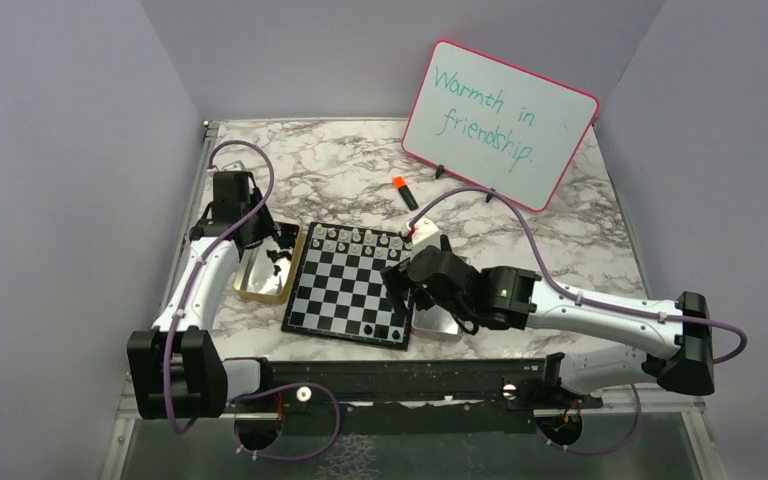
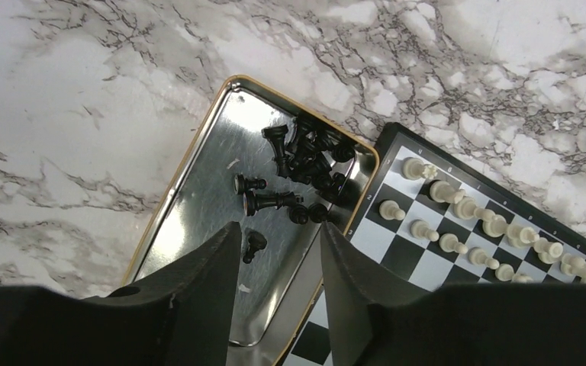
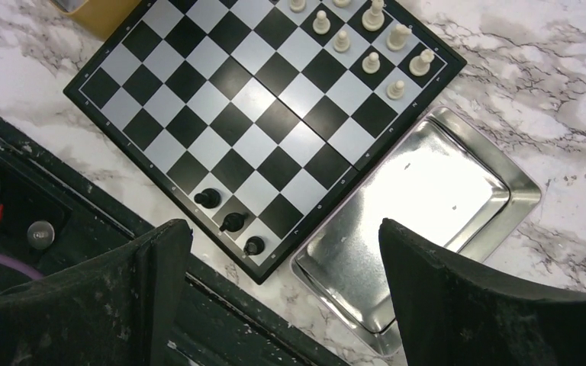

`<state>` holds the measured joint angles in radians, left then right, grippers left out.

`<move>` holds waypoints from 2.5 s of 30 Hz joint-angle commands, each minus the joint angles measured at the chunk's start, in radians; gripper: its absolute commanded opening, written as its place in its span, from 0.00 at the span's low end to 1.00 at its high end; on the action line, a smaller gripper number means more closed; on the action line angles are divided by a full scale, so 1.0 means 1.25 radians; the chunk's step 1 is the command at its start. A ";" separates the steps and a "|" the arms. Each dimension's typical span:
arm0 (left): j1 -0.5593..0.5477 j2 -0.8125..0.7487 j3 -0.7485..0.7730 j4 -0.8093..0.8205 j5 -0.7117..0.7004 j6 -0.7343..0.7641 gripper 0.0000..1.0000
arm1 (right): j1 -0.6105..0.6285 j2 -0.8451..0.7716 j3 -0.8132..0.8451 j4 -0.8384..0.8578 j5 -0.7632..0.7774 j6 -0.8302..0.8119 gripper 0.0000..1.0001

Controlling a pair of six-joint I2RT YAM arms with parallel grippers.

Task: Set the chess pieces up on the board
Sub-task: Pick up the chess piece from the storage box.

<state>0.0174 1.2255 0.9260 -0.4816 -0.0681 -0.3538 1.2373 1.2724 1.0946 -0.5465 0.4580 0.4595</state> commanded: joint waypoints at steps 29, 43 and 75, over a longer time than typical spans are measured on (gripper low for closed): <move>-0.002 0.242 0.028 -0.023 -0.040 0.023 0.32 | 0.005 -0.059 -0.077 0.083 0.047 -0.029 0.98; -0.003 0.289 0.018 -0.020 -0.019 0.007 0.27 | 0.005 -0.066 -0.089 0.080 0.051 -0.022 0.98; -0.002 0.195 0.034 -0.061 0.034 0.011 0.03 | 0.006 -0.032 -0.083 0.101 0.053 0.019 0.98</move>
<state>0.0174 1.5444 0.9531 -0.5323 -0.0708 -0.3325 1.2373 1.2194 0.9859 -0.4633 0.4938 0.4412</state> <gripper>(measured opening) 0.050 0.979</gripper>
